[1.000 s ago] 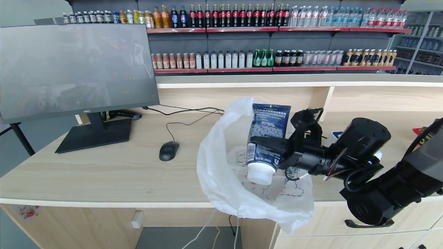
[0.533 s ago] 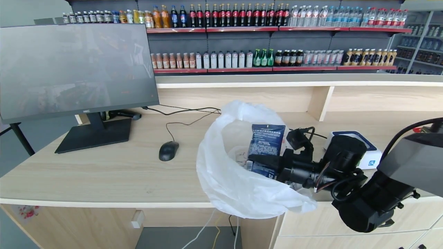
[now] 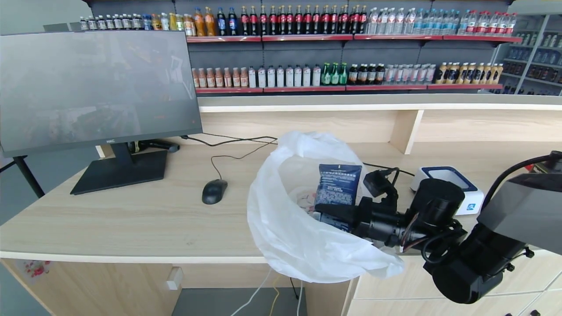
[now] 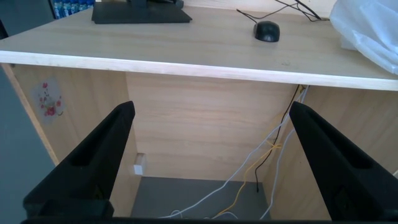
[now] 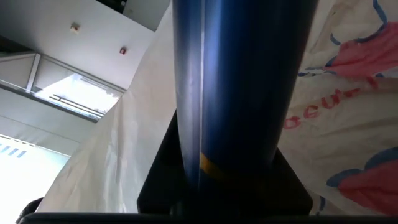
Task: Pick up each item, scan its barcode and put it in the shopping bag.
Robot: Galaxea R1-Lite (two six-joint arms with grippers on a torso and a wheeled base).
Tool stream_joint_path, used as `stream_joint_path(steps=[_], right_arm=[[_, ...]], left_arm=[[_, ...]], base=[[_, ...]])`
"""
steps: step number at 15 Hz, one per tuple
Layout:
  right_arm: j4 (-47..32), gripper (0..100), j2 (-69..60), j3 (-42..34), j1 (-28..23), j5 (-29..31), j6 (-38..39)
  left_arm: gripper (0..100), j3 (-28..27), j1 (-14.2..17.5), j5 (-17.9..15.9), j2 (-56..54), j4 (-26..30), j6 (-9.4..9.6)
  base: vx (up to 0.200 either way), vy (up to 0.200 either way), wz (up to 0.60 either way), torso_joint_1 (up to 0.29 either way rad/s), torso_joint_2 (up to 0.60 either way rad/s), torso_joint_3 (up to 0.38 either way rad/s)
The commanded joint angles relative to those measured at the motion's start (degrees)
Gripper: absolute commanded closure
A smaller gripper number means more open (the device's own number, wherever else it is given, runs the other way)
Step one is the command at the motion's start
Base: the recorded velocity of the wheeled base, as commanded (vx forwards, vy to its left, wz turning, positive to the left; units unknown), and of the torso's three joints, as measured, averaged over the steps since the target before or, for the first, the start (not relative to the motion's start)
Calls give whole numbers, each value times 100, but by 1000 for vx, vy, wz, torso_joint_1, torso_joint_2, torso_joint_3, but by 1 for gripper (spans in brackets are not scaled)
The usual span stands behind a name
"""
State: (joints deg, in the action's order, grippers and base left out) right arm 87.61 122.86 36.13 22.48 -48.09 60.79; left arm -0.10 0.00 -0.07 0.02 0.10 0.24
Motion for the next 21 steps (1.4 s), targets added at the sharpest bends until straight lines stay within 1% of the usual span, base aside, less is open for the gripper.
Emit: stream_joint_path(steps=[1, 3, 4, 11, 13, 15, 18, 21], right_arm=[[-34, 100, 19, -1, -16, -7, 3], [-43, 100, 10, -27, -16, -7, 3], [-34, 0, 10, -142, -7, 28, -6], [-34, 0, -7, 78, -165, 46, -138], [-16, 0, -7, 228, -209, 177, -156], [-7, 0, -7, 263, -226, 213, -349], [177, 0, -43, 263, -209, 397, -938], [239, 0, -306, 104, -244, 485, -1149]], left_arm=[[0, 1, 0, -1, -2, -1, 2], [0, 1, 0, -1, -2, -1, 2], [0, 1, 0, -1, -2, -1, 2], [0, 1, 0, -1, -2, -1, 2], [0, 1, 0, -1, -2, -1, 2], [0, 1, 0, -1, -2, -1, 2], [0, 1, 0, -1, -2, -1, 2], [0, 1, 0, -1, -2, -1, 2]], base=[[0, 0, 0, 0, 0, 0], [0, 0, 0, 0, 0, 0], [0, 0, 0, 0, 0, 0], [0, 0, 0, 0, 0, 0], [0, 0, 0, 0, 0, 0], [0, 0, 0, 0, 0, 0], [0, 0, 0, 0, 0, 0], [0, 0, 0, 0, 0, 0]])
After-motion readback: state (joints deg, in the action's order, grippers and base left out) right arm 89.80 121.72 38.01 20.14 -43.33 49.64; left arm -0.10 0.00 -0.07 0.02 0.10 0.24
